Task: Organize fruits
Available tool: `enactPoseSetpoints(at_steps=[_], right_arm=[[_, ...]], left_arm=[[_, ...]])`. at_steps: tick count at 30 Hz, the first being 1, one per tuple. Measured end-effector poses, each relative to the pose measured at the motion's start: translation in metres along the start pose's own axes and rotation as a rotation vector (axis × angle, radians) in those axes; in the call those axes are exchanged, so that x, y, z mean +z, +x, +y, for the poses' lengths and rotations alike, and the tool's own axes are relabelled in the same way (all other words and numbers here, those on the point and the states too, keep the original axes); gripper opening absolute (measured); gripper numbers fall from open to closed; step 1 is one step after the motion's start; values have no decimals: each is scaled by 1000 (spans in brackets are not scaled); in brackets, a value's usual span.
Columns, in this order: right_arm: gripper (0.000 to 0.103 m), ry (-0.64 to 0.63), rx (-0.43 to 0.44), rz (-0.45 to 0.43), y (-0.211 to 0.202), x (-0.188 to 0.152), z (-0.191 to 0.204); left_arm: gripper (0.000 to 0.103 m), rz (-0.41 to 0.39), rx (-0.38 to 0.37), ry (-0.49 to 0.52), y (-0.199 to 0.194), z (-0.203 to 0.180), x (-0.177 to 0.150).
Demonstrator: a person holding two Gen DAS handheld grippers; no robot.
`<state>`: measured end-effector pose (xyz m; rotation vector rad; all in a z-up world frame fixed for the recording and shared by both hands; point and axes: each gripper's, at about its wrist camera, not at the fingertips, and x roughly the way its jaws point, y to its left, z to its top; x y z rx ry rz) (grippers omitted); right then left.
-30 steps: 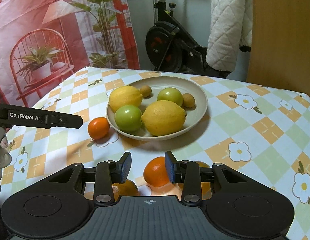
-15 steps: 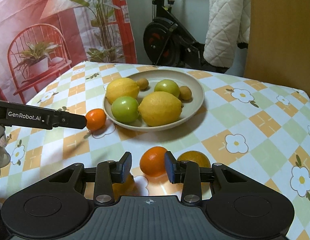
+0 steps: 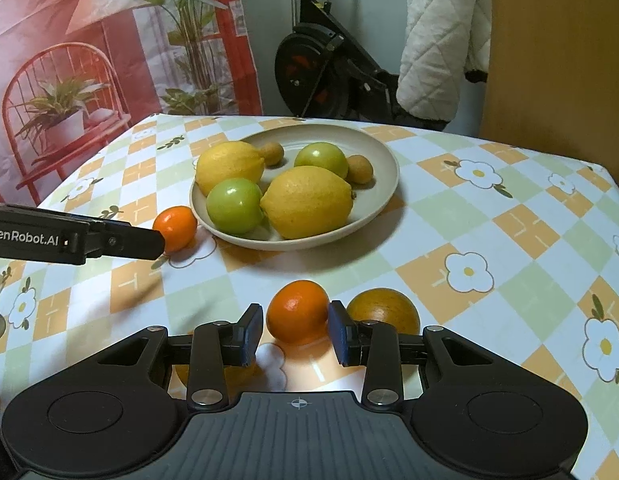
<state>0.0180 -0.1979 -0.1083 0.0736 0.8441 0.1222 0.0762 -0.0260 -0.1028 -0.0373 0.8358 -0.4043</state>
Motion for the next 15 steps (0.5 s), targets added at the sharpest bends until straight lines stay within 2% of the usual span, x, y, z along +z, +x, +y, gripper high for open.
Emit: enactPoseSetpoints(at_steps=[15], right_arm=[[32,-3,15,2,12,5,5]], left_arm=[[44,22,-6,-5,6,0,-2]])
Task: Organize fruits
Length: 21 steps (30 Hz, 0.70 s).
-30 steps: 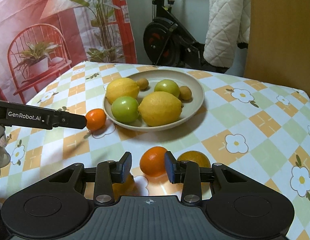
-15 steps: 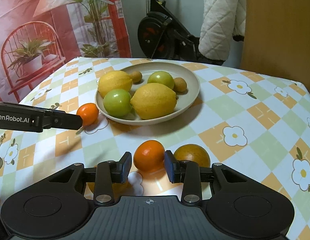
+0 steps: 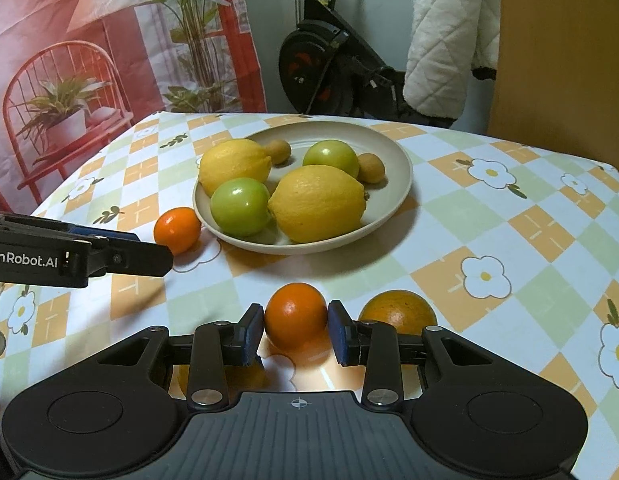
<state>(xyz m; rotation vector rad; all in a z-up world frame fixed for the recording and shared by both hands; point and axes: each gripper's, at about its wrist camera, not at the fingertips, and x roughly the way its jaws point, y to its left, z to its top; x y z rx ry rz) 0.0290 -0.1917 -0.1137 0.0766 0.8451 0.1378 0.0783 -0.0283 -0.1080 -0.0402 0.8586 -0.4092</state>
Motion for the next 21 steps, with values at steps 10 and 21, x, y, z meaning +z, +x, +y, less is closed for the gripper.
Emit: enactPoseSetpoints(at_steps=[10,21], right_arm=[[32,-2,30,-6,4,1,3],[32,-8,35,-4,11,3,6]], left_arm=[[44,17,-10,-2,6,-2,-1],[44,24,-6,-8,8,-2,-2]])
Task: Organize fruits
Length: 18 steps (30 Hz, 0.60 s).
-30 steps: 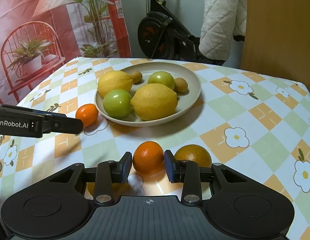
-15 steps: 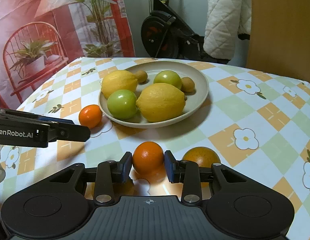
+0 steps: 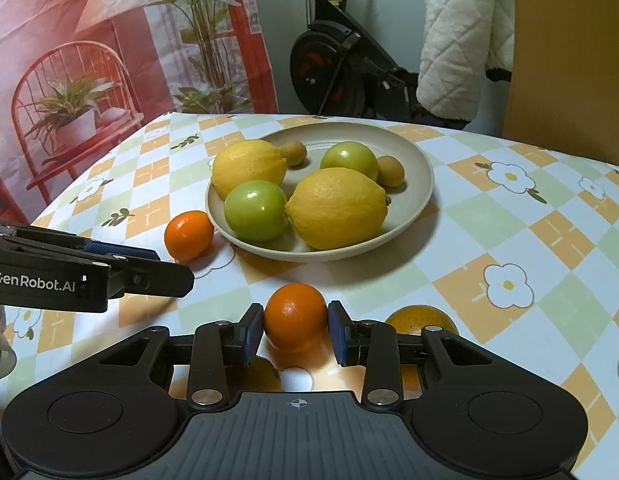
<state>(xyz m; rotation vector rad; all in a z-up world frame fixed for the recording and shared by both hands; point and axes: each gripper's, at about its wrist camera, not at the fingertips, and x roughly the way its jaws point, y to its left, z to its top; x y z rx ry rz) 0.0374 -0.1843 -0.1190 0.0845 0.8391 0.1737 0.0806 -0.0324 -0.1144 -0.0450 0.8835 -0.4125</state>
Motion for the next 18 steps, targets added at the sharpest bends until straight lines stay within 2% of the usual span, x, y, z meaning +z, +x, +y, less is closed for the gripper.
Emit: enactPoseSetpoints(at_steps=[4,11,15,18], right_arm=[[32,1,9,-15,-3,0,1],[32,-2,8,-35,-8,0,-1],[32,-3,10,-39,-9,0,-1],[32,-1,11,-37,-9,0,-1]], left_arm=[[44,-7,10,1,0,2,1],[44,-50,76,-46,-3,26,13],[44,-75,107,-37,1,33,20],[45,-89,88,-36,5,36,22]])
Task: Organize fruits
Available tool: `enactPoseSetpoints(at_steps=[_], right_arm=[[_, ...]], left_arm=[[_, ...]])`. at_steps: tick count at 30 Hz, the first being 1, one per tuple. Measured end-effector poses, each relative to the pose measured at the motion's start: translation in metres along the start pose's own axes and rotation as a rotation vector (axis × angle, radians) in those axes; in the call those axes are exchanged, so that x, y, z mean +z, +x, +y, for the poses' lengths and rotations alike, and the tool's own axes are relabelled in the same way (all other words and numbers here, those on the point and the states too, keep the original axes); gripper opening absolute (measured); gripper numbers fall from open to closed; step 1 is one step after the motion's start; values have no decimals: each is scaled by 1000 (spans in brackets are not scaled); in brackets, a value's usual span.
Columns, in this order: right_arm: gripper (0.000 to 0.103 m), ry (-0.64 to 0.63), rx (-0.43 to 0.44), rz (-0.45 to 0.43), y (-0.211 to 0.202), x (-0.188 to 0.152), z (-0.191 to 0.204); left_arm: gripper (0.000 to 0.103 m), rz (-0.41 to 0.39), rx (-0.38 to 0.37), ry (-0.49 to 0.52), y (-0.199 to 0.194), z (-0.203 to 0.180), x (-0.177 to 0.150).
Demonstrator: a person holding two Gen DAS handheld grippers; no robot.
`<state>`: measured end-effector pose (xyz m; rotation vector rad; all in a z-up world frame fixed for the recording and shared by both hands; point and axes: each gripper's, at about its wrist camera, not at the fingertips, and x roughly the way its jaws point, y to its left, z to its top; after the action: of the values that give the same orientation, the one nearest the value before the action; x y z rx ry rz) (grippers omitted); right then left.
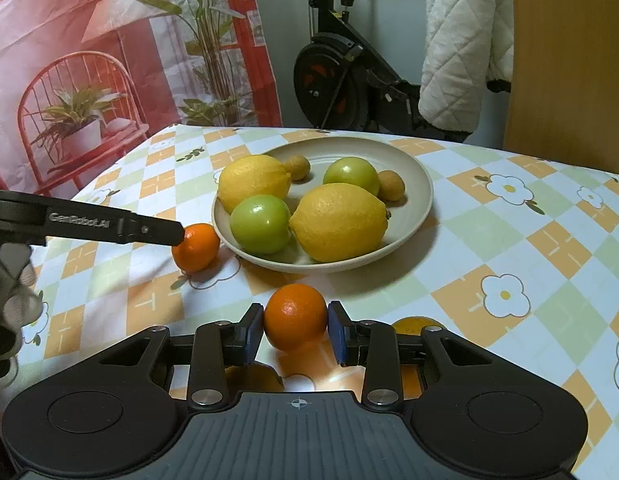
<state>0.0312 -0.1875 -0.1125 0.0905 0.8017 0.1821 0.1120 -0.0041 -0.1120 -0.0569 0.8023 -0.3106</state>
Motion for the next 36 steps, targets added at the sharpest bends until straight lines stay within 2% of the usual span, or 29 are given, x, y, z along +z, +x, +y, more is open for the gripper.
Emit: enactPoseSetpoints(at_steps=[10,16,19,36], right_arm=[[32,7,-6,3,0,-1,-3],[32,11,-11,4,0,-1,-6],[32,11,-15,1,-2,-1,-6],[32,8,-36,-47,-27,3,-4]], left_arm=[[46,20,-73,23,16,-8,-1],[43,66,-61,55,29,-12,-7],[42,66,-66,52,28,-10,-8],[41,-22,-38,53,-28,-12,-14]])
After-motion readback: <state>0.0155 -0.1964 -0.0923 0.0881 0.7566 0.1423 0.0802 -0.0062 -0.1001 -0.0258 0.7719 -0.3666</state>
